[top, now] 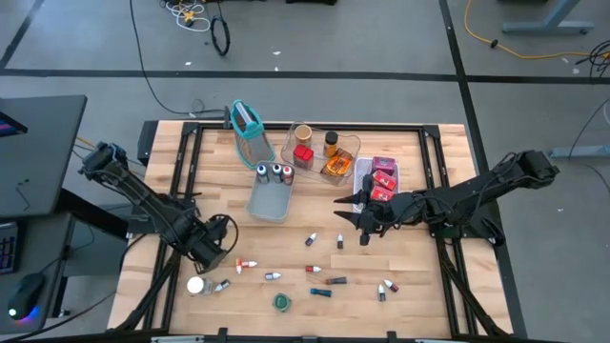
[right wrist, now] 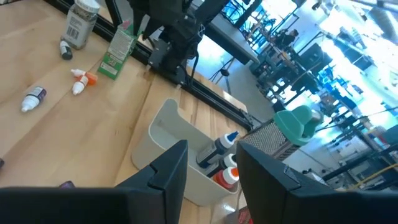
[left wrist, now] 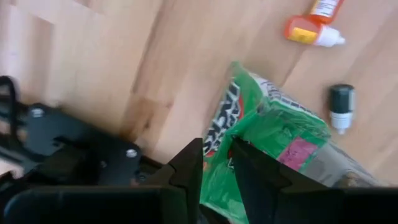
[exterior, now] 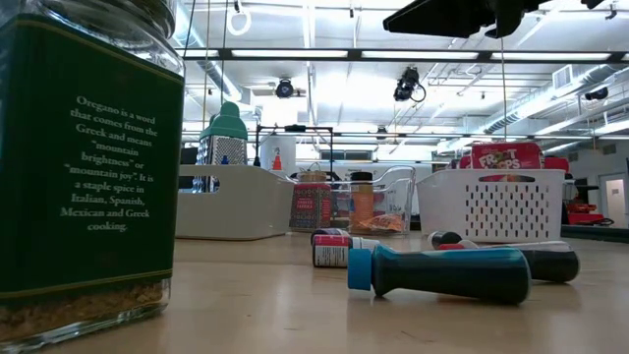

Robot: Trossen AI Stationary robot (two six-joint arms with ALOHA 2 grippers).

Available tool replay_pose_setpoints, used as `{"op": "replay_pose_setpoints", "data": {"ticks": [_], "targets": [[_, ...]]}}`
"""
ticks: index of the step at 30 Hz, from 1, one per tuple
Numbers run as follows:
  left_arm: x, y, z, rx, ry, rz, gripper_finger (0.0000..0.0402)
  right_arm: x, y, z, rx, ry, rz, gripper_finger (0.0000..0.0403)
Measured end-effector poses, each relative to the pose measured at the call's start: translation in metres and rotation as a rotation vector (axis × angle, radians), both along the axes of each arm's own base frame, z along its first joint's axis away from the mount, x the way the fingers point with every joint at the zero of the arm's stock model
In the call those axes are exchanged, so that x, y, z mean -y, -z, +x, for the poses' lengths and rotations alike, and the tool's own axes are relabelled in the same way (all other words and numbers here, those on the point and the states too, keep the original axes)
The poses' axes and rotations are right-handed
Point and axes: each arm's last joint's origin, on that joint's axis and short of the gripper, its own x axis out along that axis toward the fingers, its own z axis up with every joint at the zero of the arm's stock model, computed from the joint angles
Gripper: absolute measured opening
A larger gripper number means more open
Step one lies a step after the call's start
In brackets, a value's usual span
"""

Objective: Pick & Place Kitchen Items
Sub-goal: Put the green cereal box into the white bin

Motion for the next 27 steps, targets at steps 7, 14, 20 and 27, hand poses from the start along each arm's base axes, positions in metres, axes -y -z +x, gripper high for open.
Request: {"op": "replay_pose_setpoints", "data": {"ticks": [7, 14, 20, 27], "targets": [[0.003, 0.001, 0.003, 0.021, 0.037, -0.041, 0.0058, 0.0, -0.001, 0.0, 0.005, -0.007, -0.027, 0.0146], [0.002, 0.001, 0.004, 0.048, -0.001, -0.005, 0.0008, 0.0, -0.001, 0.0, 0.005, -0.007, -0.027, 0.0146], [0.001, -0.009, 0.01, 0.147, -0.034, 0.063, 0.0011, 0.0, -0.002, 0.0, 0.012, -0.008, -0.031, 0.0146], [0.005, -0.016, 0.01, 0.101, -0.092, -0.038, 0.0058, 0.0, -0.002, 0.0, 0.01, -0.013, -0.049, 0.0146]]}}
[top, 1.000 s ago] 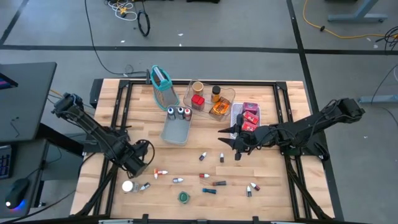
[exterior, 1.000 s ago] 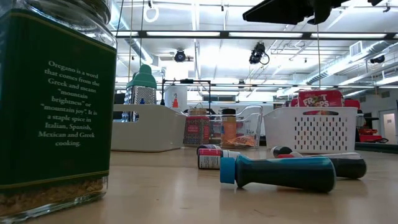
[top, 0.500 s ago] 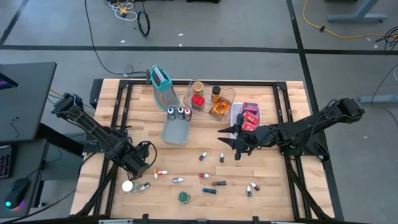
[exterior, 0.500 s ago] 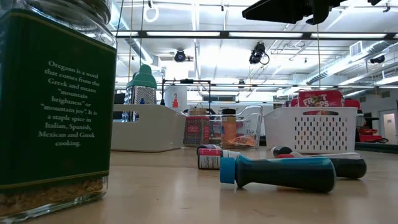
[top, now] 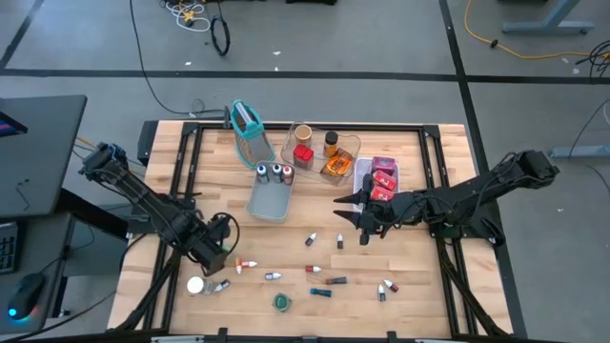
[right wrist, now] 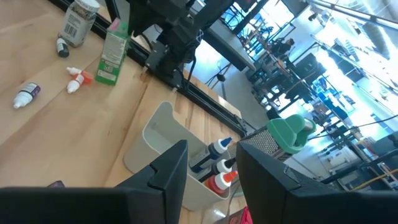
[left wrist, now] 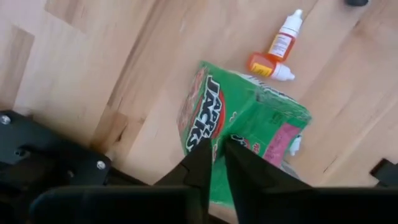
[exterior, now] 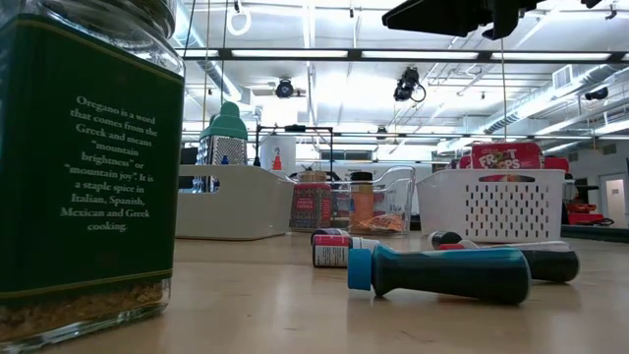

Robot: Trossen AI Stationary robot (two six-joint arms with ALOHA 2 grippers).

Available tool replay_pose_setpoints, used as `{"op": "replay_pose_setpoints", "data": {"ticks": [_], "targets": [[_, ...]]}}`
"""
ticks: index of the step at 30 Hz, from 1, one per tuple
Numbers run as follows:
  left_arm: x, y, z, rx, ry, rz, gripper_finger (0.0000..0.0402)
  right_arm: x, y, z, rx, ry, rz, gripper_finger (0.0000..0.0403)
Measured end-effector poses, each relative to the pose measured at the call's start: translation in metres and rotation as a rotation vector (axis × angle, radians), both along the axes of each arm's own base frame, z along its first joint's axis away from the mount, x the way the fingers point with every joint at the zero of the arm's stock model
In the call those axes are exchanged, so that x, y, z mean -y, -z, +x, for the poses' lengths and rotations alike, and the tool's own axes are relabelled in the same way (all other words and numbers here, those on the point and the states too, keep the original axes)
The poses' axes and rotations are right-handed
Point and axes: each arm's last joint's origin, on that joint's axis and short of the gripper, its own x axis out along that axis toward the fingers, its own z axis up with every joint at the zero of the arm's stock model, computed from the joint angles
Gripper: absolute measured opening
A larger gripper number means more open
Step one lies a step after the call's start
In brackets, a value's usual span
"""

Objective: Pick & Place Kitchen Items
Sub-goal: Put the green cereal box into the white bin

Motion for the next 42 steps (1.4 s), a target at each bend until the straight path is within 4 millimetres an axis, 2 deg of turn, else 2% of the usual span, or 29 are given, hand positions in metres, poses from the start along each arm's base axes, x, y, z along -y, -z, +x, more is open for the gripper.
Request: {"op": "replay_pose_setpoints", "data": {"ticks": [10, 15, 20, 22, 26, 27, 33, 42], "targets": [[-0.002, 0.0, -0.002, -0.011, 0.0, 0.031, 0.0149, 0.0, 0.0, 0.0, 0.001, 0.0, -0.001, 0.0146], [-0.002, 0.004, 0.0, 0.029, -0.003, 0.044, 0.0163, 0.0, 0.0, 0.0, 0.001, 0.0, -0.001, 0.0146], [-0.003, 0.02, -0.001, 0.03, 0.041, 0.061, 0.0132, 0.0, 0.0, 0.0, 0.001, 0.0, 0.004, 0.0146], [-0.004, 0.023, -0.001, 0.028, 0.05, 0.081, 0.0103, 0.0, 0.0, 0.0, 0.002, 0.001, 0.007, 0.0146], [-0.005, 0.024, -0.001, 0.015, 0.075, 0.078, 0.0021, 0.0, 0.0, 0.0, 0.001, -0.001, 0.0, 0.0146], [-0.005, 0.024, -0.001, 0.016, 0.073, 0.078, 0.0014, 0.0, 0.0, 0.0, 0.001, -0.001, 0.0, 0.0146], [-0.005, 0.021, 0.001, 0.064, 0.095, 0.137, 0.0006, 0.0, -0.002, 0.0, 0.02, -0.004, -0.007, 0.0146], [-0.002, -0.009, 0.013, 0.242, 0.134, 0.248, 0.0004, 0.0, -0.003, 0.001, 0.034, -0.002, 0.002, 0.0146]]}}
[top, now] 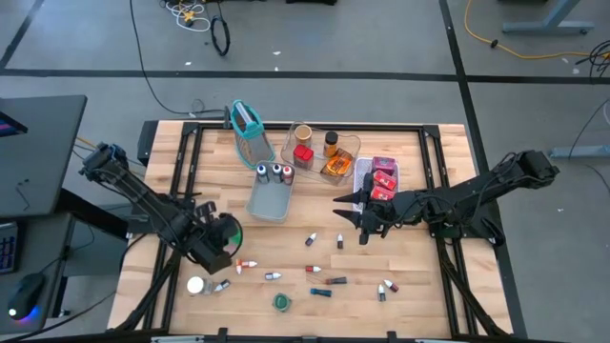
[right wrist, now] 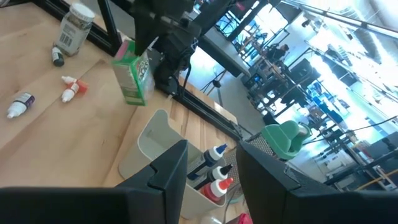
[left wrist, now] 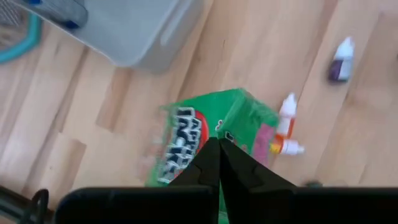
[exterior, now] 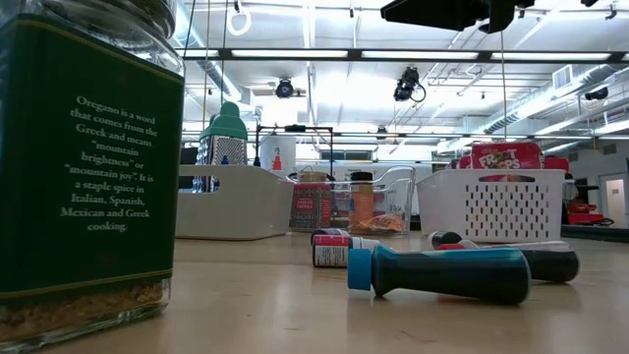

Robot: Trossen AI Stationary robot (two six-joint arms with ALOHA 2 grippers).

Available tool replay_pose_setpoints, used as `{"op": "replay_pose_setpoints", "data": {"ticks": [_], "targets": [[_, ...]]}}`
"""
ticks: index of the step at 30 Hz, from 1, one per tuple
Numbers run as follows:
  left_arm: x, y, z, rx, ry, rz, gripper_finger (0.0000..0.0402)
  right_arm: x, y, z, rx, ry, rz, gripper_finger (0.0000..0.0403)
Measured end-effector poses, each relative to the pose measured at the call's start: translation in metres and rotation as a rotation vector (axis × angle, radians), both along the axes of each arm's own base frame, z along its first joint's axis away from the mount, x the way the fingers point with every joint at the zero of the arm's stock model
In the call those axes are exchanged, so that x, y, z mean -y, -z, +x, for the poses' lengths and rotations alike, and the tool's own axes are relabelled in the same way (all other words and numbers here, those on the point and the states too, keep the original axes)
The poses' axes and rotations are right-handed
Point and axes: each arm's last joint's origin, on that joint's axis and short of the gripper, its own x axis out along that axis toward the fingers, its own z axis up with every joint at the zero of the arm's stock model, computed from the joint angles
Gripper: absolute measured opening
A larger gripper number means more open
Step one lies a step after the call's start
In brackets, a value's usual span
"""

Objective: Pick & Place Kitchen Items
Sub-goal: Put the green cereal box into the white bin

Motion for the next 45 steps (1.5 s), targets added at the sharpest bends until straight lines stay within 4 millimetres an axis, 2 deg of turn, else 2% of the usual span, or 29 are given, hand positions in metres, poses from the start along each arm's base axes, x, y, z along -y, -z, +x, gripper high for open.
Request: {"op": "replay_pose_setpoints", "data": {"ticks": [7, 11, 14, 19, 24, 29, 36, 45], "targets": [[-0.002, -0.003, 0.004, 0.049, -0.028, 0.025, 0.0003, 0.0, -0.003, 0.001, 0.037, -0.018, 0.067, 0.0146], [-0.005, -0.006, 0.015, 0.142, -0.021, 0.044, 0.0003, 0.001, -0.006, 0.011, 0.122, -0.199, 0.214, 0.0146], [-0.005, -0.01, 0.027, 0.226, 0.034, 0.045, 0.0002, 0.002, 0.0, 0.023, 0.145, -0.287, 0.259, 0.0146], [-0.005, -0.023, 0.049, 0.412, 0.135, 0.094, 0.0001, 0.006, 0.024, 0.045, 0.141, -0.267, 0.27, 0.0146], [-0.013, -0.034, 0.067, 0.535, 0.18, 0.161, 0.0001, 0.006, 0.042, 0.063, 0.197, -0.261, 0.324, 0.0146], [-0.023, -0.032, 0.082, 0.538, 0.193, 0.221, 0.0001, 0.005, 0.035, 0.078, 0.234, -0.25, 0.468, 0.0146], [-0.032, -0.028, 0.096, 0.546, 0.178, 0.293, 0.0001, 0.003, 0.032, 0.088, 0.169, -0.232, 0.473, 0.0146], [-0.033, -0.027, 0.107, 0.578, 0.204, 0.353, 0.0001, 0.013, 0.037, 0.09, 0.13, -0.14, 0.453, 0.0146]]}}
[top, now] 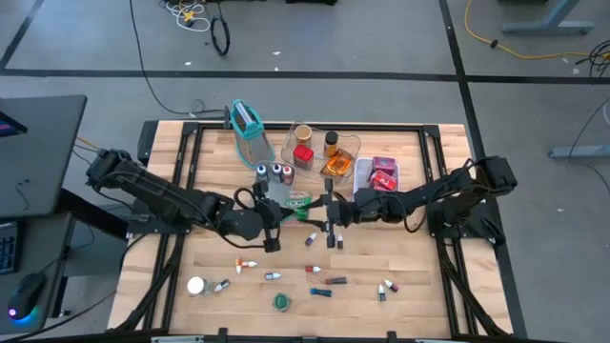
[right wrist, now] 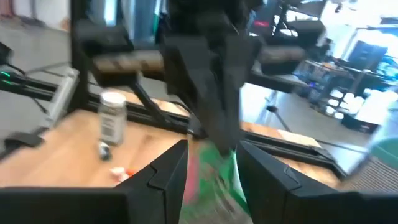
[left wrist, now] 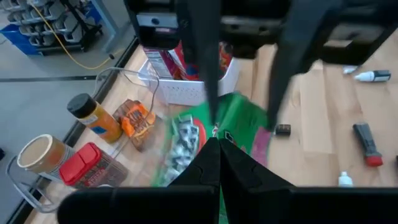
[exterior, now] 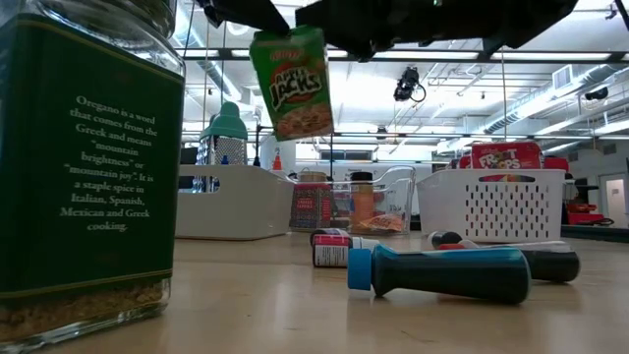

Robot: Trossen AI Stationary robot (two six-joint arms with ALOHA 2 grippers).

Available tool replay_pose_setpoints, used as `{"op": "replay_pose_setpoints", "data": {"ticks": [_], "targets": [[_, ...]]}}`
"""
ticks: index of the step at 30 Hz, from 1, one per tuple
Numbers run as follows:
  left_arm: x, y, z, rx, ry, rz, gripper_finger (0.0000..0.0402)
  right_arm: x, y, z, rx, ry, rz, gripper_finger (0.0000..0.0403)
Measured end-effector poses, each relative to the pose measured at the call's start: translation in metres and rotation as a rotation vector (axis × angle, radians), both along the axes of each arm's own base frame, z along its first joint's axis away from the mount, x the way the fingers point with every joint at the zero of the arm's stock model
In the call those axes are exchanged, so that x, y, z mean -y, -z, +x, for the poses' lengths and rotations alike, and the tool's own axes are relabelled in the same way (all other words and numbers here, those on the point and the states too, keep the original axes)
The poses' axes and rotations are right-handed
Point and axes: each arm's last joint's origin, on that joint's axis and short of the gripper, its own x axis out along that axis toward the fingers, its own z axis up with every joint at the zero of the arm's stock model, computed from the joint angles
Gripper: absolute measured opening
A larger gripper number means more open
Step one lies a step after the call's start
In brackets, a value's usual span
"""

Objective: Pick & Place Kitchen Items
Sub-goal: Put the green cereal box into the white bin

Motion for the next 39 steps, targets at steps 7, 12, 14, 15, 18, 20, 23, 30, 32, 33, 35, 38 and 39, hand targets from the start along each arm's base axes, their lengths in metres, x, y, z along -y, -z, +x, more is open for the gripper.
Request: {"op": "replay_pose_setpoints", "data": {"ticks": [7, 12, 14, 15, 18, 20, 23, 30, 32, 33, 35, 38, 39], "targets": [[0.0, 0.001, 0.001, 0.0, -0.008, 0.004, 0.0001, 0.007, 0.006, 0.0, -0.063, 0.096, -0.088, 0.0146], [0.0, 0.001, 0.001, -0.005, 0.0, 0.021, 0.0001, 0.008, 0.007, 0.0, -0.072, 0.101, -0.09, 0.013], [0.0, 0.001, 0.001, -0.002, -0.008, 0.021, 0.0005, 0.008, 0.007, 0.0, -0.077, 0.105, -0.091, 0.0105], [0.0, 0.001, 0.001, 0.0, -0.012, 0.02, 0.0008, 0.008, 0.008, 0.0, -0.08, 0.104, -0.092, 0.0088], [0.0, 0.0, 0.001, 0.008, -0.016, 0.017, 0.0018, 0.009, 0.009, -0.001, -0.098, 0.107, -0.122, 0.003], [0.0, -0.001, 0.001, 0.013, -0.014, 0.015, 0.0021, 0.009, 0.011, -0.001, -0.112, 0.119, -0.138, 0.0012], [0.0, -0.001, 0.001, 0.018, -0.024, -0.006, 0.0024, 0.011, 0.01, -0.001, -0.105, 0.193, -0.114, 0.0015], [-0.001, -0.001, 0.0, 0.028, -0.053, -0.021, 0.0026, 0.015, 0.0, -0.011, -0.097, 0.464, -0.01, 0.0008], [-0.001, -0.001, 0.0, 0.028, -0.053, -0.022, 0.0027, 0.017, -0.011, -0.02, -0.081, 0.584, 0.008, 0.0008], [-0.001, -0.001, 0.0, 0.028, -0.053, -0.023, 0.0027, 0.017, -0.018, -0.026, -0.068, 0.64, 0.018, 0.0008], [-0.001, -0.001, 0.0, 0.031, -0.055, -0.031, 0.0027, 0.018, -0.031, -0.04, -0.041, 0.757, 0.059, 0.0008], [-0.001, -0.001, 0.0, 0.035, -0.06, -0.041, 0.0027, 0.018, -0.044, -0.059, 0.004, 0.876, 0.179, 0.0008], [-0.001, -0.001, 0.0, 0.035, -0.061, -0.042, 0.0027, 0.018, -0.046, -0.065, 0.01, 0.902, 0.216, 0.0008]]}}
